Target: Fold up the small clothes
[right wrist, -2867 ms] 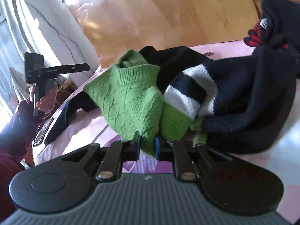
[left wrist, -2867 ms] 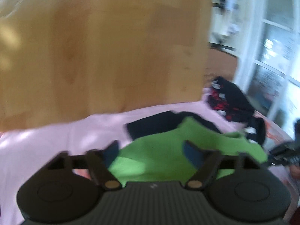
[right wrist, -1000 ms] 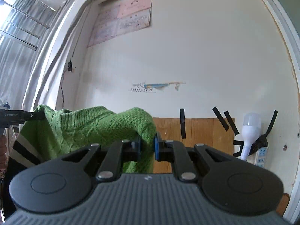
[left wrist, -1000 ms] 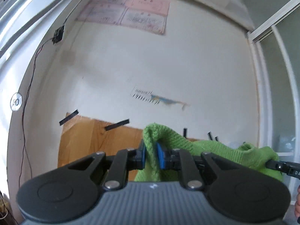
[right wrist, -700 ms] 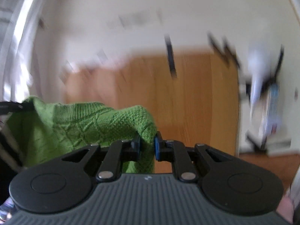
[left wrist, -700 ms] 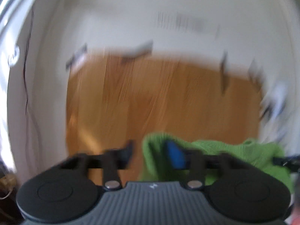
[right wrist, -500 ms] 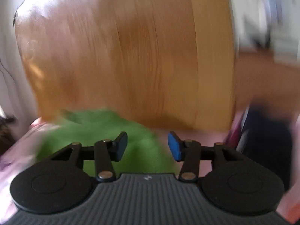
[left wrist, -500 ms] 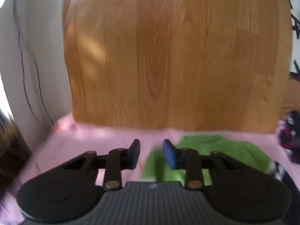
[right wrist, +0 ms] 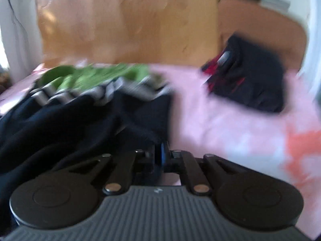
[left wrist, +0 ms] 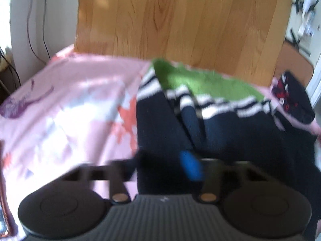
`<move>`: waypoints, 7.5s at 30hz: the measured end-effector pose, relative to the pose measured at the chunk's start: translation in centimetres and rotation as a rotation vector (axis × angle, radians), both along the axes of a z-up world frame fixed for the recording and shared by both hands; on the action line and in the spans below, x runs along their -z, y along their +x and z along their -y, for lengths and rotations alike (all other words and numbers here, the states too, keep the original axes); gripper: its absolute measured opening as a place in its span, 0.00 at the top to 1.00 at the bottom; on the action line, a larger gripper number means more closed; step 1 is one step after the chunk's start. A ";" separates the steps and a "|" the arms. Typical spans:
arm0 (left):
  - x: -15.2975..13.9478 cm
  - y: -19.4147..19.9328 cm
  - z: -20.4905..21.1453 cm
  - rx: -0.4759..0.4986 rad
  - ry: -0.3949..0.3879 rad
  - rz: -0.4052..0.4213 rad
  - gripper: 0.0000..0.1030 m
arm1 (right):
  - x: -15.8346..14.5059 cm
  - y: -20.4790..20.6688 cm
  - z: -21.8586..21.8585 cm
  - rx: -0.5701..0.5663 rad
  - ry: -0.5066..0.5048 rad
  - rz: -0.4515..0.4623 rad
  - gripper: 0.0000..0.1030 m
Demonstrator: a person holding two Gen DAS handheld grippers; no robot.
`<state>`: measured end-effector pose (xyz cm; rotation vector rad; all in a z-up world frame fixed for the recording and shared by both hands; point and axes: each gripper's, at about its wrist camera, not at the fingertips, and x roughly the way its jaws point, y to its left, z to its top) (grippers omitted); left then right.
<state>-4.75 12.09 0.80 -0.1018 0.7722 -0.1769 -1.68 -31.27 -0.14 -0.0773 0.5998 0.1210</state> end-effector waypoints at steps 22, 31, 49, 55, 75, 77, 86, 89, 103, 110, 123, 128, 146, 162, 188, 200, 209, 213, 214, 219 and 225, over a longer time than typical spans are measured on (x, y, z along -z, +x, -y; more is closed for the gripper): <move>-5.2 6.0 -12.3 -0.496 -0.063 0.097 0.78 | -2.7 -1.6 -0.2 -0.102 0.301 -0.013 0.54; -1.6 -5.5 -4.6 0.064 -0.073 -0.027 0.44 | -0.5 -5.9 -0.7 -0.326 0.586 -0.260 0.40; -0.5 -8.8 -3.4 0.134 -0.068 -0.080 0.56 | -1.1 -11.9 1.7 -0.144 0.313 -0.468 0.87; -1.4 -9.3 -2.7 0.161 -0.108 -0.029 0.55 | -4.5 -9.8 5.8 0.002 0.468 -0.209 0.47; -1.1 -12.8 -4.7 0.044 -0.078 -0.125 0.91 | 2.0 -2.6 -19.2 -0.866 0.532 -0.612 0.53; -1.8 -13.1 -4.3 0.062 -0.026 -0.118 0.91 | 1.5 -2.9 -20.1 -0.902 0.511 -0.598 0.53; -6.3 -9.5 -4.3 0.076 -0.087 0.106 0.56 | -0.7 0.2 -8.8 -0.545 0.702 -0.387 0.53; -6.1 -5.0 -1.5 0.145 -0.114 0.116 0.50 | -1.2 0.0 -2.1 -0.301 0.767 -0.268 0.52; 1.1 13.0 12.7 0.313 -0.189 0.055 0.35 | 1.1 -5.3 17.0 0.582 1.043 0.024 0.48; 2.0 12.8 11.2 0.331 -0.229 0.060 0.30 | 0.5 -1.7 17.2 0.653 0.972 0.067 0.48; -0.8 13.8 2.0 0.087 -0.477 0.163 0.29 | -17.3 7.0 3.2 0.162 0.680 0.321 0.89; -1.2 14.2 -2.4 -0.057 -0.550 0.195 0.28 | -19.2 10.8 -11.5 -0.190 0.475 0.281 0.89; 0.6 16.0 -0.5 -0.013 -0.422 0.116 0.25 | -4.1 9.6 -9.6 -0.128 0.219 0.050 0.41; 1.5 16.7 0.1 -0.047 -0.355 0.068 0.25 | -0.8 10.7 -1.3 0.325 0.233 -0.017 0.91; 0.5 16.4 -2.3 -0.172 -0.387 0.095 0.25 | -3.2 11.0 -23.4 -0.505 -0.061 -0.079 0.92; 0.7 16.4 -2.6 -0.191 -0.400 0.093 0.18 | -2.0 15.0 -20.7 -0.361 0.075 -0.091 0.56; 1.0 16.7 -2.0 -0.182 -0.376 0.080 0.18 | -1.0 14.8 -5.3 0.152 0.048 -0.066 0.33; 0.5 16.0 -2.3 -0.240 -0.357 0.125 0.14 | -3.1 13.5 -4.0 0.267 0.105 -0.014 0.38; 0.2 15.6 -2.5 -0.259 -0.355 0.147 0.13 | -3.7 13.0 -5.1 0.214 0.115 0.001 0.38; -1.8 13.9 -3.5 -0.298 -0.331 0.247 0.09 | -5.4 11.3 -15.2 -0.175 0.110 0.005 0.38; -3.5 12.9 -4.4 -0.304 -0.317 0.292 0.09 | -2.8 11.0 -28.8 -0.499 -0.076 -0.017 0.40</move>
